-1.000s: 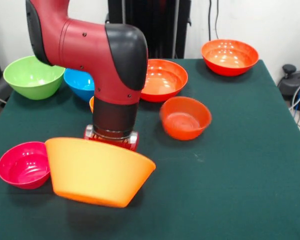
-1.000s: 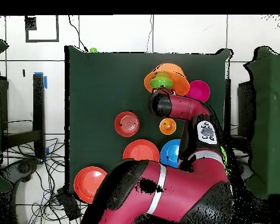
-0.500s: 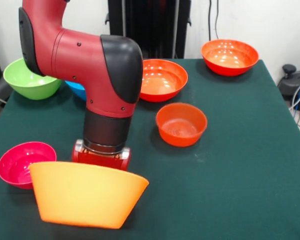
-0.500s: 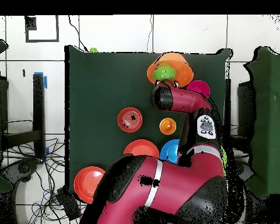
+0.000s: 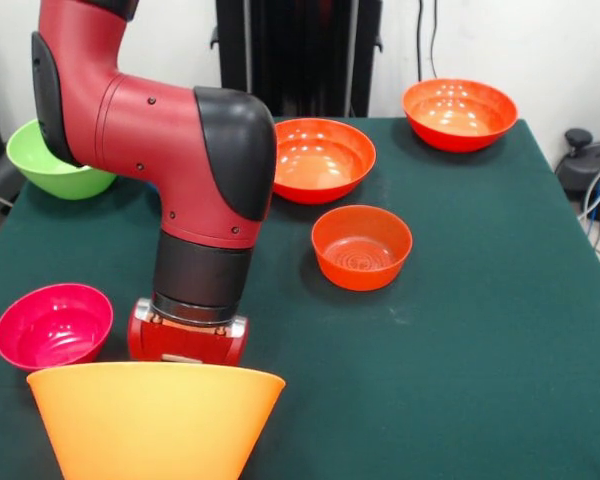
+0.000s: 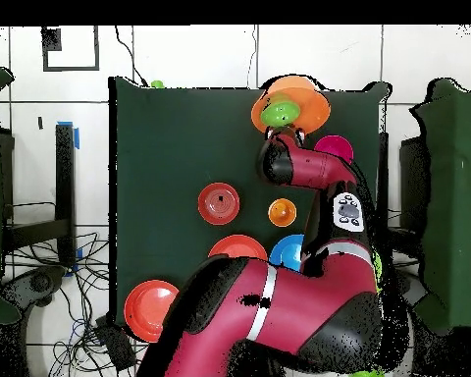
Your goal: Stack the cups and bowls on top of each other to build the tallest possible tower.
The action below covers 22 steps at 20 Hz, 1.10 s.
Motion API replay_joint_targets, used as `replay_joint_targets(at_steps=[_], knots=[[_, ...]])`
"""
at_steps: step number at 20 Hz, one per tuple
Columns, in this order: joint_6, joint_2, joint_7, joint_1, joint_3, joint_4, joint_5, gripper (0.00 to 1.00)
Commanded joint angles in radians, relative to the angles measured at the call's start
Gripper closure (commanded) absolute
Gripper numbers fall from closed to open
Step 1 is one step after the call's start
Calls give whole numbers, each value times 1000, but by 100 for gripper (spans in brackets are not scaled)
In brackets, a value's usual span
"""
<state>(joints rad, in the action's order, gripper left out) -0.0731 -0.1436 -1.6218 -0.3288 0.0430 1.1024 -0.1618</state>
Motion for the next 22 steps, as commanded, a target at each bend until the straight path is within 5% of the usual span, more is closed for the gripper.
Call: replay_joint_targets(at_steps=[1,17,22], knots=[[-89,210,-61,11,-82,54,-41,100],[-120,200,-67,17,-74,59,-24,100],[-346,127,-78,72,-2,100,34,100]])
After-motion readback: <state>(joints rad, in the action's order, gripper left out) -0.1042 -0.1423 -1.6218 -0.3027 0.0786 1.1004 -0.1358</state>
